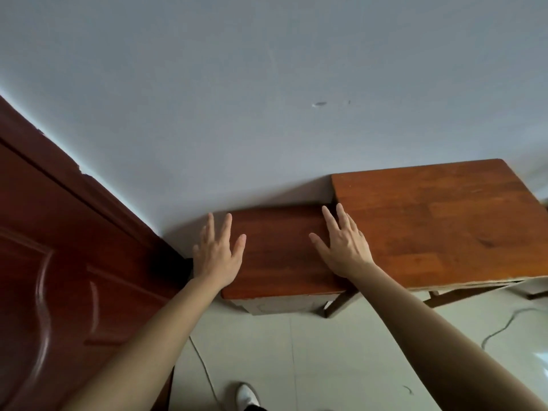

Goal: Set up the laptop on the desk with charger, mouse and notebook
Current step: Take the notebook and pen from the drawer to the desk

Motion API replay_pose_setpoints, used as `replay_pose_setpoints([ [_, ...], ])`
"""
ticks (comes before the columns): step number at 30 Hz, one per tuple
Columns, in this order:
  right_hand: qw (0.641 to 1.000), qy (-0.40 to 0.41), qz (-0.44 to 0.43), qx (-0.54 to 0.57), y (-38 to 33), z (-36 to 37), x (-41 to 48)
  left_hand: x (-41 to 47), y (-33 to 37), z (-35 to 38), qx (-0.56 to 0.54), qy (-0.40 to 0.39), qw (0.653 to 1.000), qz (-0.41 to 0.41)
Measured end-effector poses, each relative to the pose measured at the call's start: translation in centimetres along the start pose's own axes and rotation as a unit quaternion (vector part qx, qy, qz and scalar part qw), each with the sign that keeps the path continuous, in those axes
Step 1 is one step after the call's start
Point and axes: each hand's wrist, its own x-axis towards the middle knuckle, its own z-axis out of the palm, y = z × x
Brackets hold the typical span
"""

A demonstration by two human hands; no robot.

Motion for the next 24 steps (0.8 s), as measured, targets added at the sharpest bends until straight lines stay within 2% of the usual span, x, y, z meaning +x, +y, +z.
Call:
replay_pose_setpoints([
  [6,1.0,-0.005,-0.009,0.024,3.4,3.8,-1.2,-3.5,0.1,5.5,-0.063,-0.002,0.996,-0.066],
  [13,0.992,0.026,0.071,0.103,5.8,14.9,-4.1,-5.7,-4.6,17.5,-0.113,-0.015,0.987,-0.114],
  [17,0.98,0.09,0.099,0.148,7.6,23.2,-6.5,-6.3,-7.3,26.2,-0.264,0.003,0.94,-0.219],
  [19,0.968,0.132,0.113,0.181,7.9,24.6,-7.3,-5.8,-7.8,27.6,-0.32,0.017,0.914,-0.248],
  [22,0.949,0.137,0.157,0.235,9.1,29.9,-8.2,-5.8,-9.2,32.9,-0.359,-0.007,0.884,-0.299],
  [24,0.943,0.131,0.17,0.255,9.9,32.6,-8.5,-6.1,-10.1,36.0,-0.363,-0.011,0.882,-0.301],
])
